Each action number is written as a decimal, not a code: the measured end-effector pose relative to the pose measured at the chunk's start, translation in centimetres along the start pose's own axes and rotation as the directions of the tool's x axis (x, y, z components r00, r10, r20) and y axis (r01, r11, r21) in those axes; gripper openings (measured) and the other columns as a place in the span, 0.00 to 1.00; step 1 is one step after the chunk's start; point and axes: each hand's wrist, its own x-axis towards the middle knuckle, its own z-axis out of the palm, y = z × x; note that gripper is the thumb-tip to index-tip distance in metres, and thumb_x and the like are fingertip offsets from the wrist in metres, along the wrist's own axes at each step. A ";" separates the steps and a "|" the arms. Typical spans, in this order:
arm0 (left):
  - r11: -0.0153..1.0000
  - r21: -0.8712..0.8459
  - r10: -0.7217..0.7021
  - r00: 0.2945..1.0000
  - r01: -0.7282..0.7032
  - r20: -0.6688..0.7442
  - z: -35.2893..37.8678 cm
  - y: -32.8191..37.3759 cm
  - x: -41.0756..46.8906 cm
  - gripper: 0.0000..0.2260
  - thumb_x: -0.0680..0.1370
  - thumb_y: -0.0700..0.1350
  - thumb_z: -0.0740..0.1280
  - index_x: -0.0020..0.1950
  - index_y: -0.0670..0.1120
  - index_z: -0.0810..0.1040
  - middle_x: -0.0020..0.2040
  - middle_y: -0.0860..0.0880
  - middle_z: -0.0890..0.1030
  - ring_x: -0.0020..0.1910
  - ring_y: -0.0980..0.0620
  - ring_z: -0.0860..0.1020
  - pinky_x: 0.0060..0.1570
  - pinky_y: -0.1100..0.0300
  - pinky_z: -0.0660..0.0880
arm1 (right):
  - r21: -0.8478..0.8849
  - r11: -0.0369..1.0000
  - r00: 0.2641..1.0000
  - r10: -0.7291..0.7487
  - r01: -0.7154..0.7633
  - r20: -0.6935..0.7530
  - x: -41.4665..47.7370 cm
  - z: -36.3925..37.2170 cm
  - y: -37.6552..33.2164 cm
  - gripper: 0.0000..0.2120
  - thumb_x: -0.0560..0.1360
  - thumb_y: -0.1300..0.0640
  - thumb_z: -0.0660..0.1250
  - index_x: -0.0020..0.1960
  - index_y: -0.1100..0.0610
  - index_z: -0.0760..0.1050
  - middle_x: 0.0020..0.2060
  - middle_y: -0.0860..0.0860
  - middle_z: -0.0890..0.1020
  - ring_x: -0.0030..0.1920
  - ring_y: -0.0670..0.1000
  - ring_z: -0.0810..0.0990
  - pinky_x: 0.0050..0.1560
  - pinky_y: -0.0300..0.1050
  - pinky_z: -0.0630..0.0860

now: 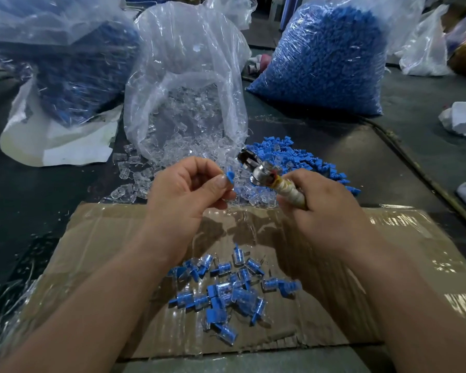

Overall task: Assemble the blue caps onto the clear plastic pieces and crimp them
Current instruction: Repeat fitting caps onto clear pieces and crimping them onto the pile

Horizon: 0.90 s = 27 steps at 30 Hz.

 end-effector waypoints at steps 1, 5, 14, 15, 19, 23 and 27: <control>1.000 0.009 0.008 1.000 -0.008 0.001 0.0 0.0 0.0 0.03 0.66 0.40 0.66 0.38 0.44 0.76 0.31 0.51 0.81 0.33 0.54 0.80 0.34 0.66 0.77 | 0.011 1.000 0.999 0.000 0.000 0.034 0.0 0.1 -0.1 0.04 0.75 0.54 0.63 0.47 0.47 0.68 0.39 0.42 0.71 0.39 0.44 0.68 0.38 0.42 0.61; 0.997 0.068 0.047 0.999 -0.046 -0.005 0.1 -0.1 -0.1 0.04 0.69 0.37 0.66 0.38 0.46 0.76 0.32 0.51 0.81 0.33 0.55 0.80 0.34 0.66 0.77 | 0.041 0.999 0.996 -0.020 0.017 0.091 0.0 0.3 -0.4 0.08 0.75 0.54 0.63 0.50 0.45 0.66 0.41 0.40 0.69 0.42 0.41 0.68 0.40 0.37 0.62; 0.992 0.107 0.072 0.997 -0.072 0.005 0.1 0.0 -0.1 0.07 0.71 0.34 0.65 0.38 0.46 0.75 0.31 0.53 0.81 0.31 0.58 0.79 0.34 0.67 0.77 | -0.093 0.994 0.997 -0.061 0.065 0.045 -0.1 0.4 -0.7 0.04 0.74 0.52 0.62 0.47 0.49 0.69 0.41 0.44 0.72 0.42 0.45 0.63 0.41 0.42 0.56; 0.991 0.111 0.076 0.997 -0.077 0.006 0.1 0.0 -0.2 0.07 0.72 0.34 0.65 0.38 0.46 0.75 0.31 0.53 0.81 0.31 0.58 0.79 0.34 0.67 0.76 | -0.132 0.988 0.997 -0.078 0.081 0.024 -0.1 0.4 -0.7 0.03 0.74 0.51 0.62 0.46 0.50 0.69 0.40 0.44 0.72 0.42 0.46 0.63 0.40 0.43 0.56; 0.987 0.131 0.097 0.995 -0.097 0.006 0.2 0.1 -0.2 0.08 0.72 0.33 0.65 0.38 0.46 0.75 0.31 0.53 0.80 0.31 0.59 0.79 0.34 0.68 0.76 | -0.067 0.996 0.997 -0.052 0.056 0.055 -0.1 0.5 -0.9 0.05 0.74 0.51 0.63 0.45 0.50 0.66 0.39 0.45 0.72 0.40 0.46 0.67 0.37 0.40 0.60; 0.982 0.143 0.127 0.992 -0.125 0.000 0.3 0.1 -0.3 0.08 0.72 0.33 0.65 0.38 0.45 0.75 0.30 0.54 0.80 0.30 0.60 0.78 0.32 0.69 0.75 | -0.032 0.999 0.995 -0.024 0.027 0.102 -0.2 0.5 -0.9 0.07 0.75 0.51 0.63 0.44 0.48 0.64 0.38 0.44 0.71 0.38 0.41 0.68 0.33 0.37 0.61; 0.973 0.174 0.152 0.988 -0.150 0.001 0.3 0.1 -0.4 0.09 0.73 0.33 0.65 0.39 0.46 0.75 0.30 0.55 0.80 0.30 0.61 0.78 0.32 0.70 0.74 | -0.017 1.000 0.993 -0.019 0.021 0.112 -0.1 0.4 -1.1 0.09 0.75 0.52 0.63 0.41 0.47 0.63 0.36 0.43 0.71 0.36 0.41 0.68 0.32 0.39 0.60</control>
